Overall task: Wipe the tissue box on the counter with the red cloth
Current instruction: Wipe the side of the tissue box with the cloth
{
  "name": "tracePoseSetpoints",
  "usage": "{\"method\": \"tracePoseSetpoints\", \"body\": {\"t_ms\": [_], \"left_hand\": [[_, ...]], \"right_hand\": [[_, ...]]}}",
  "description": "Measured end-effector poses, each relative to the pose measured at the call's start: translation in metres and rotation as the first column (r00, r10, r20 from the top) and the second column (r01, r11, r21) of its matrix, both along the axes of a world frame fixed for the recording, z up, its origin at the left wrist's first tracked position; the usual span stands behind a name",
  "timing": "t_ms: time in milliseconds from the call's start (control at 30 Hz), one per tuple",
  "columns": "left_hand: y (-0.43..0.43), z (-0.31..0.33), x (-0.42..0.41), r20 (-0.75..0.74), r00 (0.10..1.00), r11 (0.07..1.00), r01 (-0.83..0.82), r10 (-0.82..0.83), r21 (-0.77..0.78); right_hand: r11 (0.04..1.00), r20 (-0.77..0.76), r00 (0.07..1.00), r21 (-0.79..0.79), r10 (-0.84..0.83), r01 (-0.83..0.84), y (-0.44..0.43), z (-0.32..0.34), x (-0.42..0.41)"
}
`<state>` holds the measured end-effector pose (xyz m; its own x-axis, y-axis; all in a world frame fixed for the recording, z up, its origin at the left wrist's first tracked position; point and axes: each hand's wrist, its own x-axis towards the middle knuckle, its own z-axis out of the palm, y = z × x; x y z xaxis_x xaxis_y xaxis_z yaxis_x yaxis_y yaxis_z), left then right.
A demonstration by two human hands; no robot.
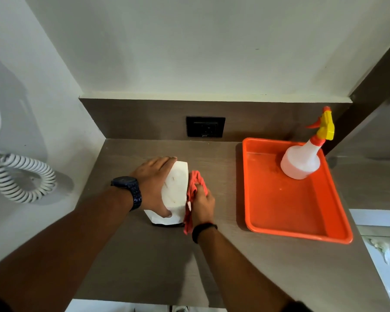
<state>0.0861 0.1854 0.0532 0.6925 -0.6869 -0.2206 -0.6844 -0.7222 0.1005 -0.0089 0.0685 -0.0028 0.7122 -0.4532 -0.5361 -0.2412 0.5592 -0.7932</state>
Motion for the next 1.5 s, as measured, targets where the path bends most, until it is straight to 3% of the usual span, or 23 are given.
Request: {"method": "tracePoseSetpoints", "body": {"t_ms": [267, 467, 633, 733, 933, 1100, 1233, 1500], "left_hand": [[0.001, 0.000, 0.004, -0.030, 1.000, 1.000, 0.007, -0.008, -0.023], [0.001, -0.004, 0.002, -0.017, 1.000, 1.000, -0.016, 0.015, -0.007], [0.002, -0.002, 0.004, -0.014, 1.000, 0.999, 0.016, -0.017, -0.043], [0.002, 0.000, 0.005, -0.034, 0.999, 0.992, 0.032, -0.036, -0.119], [0.002, -0.005, 0.003, -0.015, 1.000, 0.999, 0.001, -0.002, -0.037], [0.003, -0.003, 0.004, -0.034, 0.999, 0.999, 0.019, -0.020, -0.048], [0.002, 0.001, 0.003, -0.055, 0.998, 0.993, -0.008, 0.001, -0.119], [0.000, -0.004, 0.003, -0.028, 1.000, 0.999, -0.006, 0.005, -0.042]], "right_hand": [[0.962, 0.142, 0.990, -0.271, 0.006, 0.033, -0.001, 0.026, 0.014], [0.996, -0.091, 0.995, -0.073, -0.051, 0.045, 0.000, 0.008, 0.007], [0.969, 0.117, 0.991, -0.234, -0.057, 0.083, 0.005, 0.023, 0.004], [0.936, 0.142, 0.989, -0.351, 0.029, 0.023, -0.003, 0.034, 0.017], [0.998, -0.135, 0.990, -0.056, -0.033, 0.025, -0.003, 0.024, 0.005], [0.984, 0.002, 0.999, -0.176, -0.041, 0.041, 0.010, 0.033, -0.007], [0.958, -0.026, 0.998, -0.281, 0.054, -0.059, -0.009, 0.040, 0.026], [0.996, -0.136, 0.990, -0.075, 0.030, -0.041, -0.011, 0.015, 0.006]]}}
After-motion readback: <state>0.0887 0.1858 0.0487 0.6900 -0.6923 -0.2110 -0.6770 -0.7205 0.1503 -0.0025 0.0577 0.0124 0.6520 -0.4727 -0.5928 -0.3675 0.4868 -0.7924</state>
